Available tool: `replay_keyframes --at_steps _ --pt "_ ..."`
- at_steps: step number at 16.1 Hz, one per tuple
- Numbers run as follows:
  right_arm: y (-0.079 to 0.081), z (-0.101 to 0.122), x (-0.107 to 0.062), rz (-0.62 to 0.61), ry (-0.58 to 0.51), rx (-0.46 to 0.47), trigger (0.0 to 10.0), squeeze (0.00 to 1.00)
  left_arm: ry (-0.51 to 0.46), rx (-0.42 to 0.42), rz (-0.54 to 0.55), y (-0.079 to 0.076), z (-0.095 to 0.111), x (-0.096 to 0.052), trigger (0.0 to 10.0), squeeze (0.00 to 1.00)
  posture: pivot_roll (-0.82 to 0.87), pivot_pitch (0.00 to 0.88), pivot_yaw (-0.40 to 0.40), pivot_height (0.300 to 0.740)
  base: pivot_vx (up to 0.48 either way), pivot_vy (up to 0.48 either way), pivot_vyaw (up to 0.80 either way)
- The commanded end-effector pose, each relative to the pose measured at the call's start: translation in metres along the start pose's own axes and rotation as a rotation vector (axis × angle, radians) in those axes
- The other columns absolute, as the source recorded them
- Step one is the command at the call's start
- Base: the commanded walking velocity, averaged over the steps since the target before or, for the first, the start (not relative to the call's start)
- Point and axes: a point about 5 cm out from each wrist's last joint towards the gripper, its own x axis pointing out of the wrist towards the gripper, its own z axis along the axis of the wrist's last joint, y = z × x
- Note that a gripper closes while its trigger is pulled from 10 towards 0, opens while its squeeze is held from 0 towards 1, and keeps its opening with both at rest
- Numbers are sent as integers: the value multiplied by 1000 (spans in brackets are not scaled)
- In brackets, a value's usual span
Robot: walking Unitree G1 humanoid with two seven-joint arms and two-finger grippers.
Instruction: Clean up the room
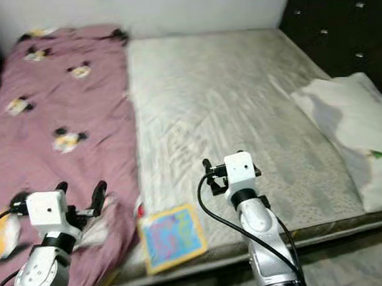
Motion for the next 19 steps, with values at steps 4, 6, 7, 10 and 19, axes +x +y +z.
replay_keyframes --at_steps 4,6,7,10,19 --pt "-9 -6 -4 -36 23 -7 10000 0 33 1 15 -2 -5 -1 10000 0 9 117 -24 740 0 0 0" --pt "-9 -7 -4 -35 23 -7 10000 0 37 1 18 -2 -5 -1 10000 0 11 118 -25 740 0 0 0" --pt "-9 -7 -4 -34 23 -8 10000 0 37 1 20 -2 -5 -1 10000 0 11 117 -25 740 0 0 0" --pt "-7 -7 -4 -31 23 -6 10000 0 46 1 36 0 -6 -1 10000 0 11 117 -25 740 0 0 0" --pt "-5 -5 -5 -25 9 32 10000 0 55 -6 43 0 -7 0 10000 0 13 118 -27 740 0 0 0"
